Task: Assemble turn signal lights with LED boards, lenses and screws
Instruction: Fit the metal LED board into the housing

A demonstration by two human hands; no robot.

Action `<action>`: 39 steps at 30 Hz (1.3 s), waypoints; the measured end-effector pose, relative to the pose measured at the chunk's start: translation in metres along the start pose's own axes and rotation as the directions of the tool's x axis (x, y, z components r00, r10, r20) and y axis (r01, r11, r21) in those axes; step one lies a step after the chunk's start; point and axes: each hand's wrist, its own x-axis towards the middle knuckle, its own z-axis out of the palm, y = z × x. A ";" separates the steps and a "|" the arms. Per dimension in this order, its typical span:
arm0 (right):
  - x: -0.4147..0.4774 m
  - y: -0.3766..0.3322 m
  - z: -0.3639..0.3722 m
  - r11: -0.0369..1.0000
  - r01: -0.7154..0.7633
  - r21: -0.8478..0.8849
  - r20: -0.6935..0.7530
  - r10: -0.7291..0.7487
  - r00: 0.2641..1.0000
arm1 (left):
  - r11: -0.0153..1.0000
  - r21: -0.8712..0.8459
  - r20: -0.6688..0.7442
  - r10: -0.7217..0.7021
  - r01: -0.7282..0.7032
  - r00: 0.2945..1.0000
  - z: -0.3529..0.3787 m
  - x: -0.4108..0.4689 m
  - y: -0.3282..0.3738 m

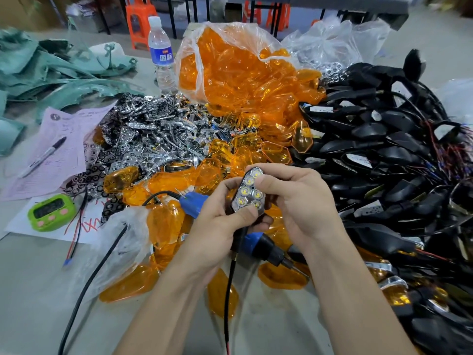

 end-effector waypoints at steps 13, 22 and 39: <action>-0.014 0.023 -0.004 0.984 -0.102 0.148 -0.044 0.110 0.993 | 0.997 -0.066 -0.012 0.031 -0.032 0.999 -0.004 0.000 0.001; -0.038 0.043 0.015 0.994 -0.104 -0.019 0.072 0.105 0.992 | 1.000 -0.018 -0.086 0.011 -0.013 0.996 -0.012 0.005 -0.003; -0.008 0.053 0.107 0.468 0.307 -0.828 0.371 0.047 0.928 | 0.951 -0.217 -0.506 0.084 -0.221 0.858 -0.125 -0.021 0.062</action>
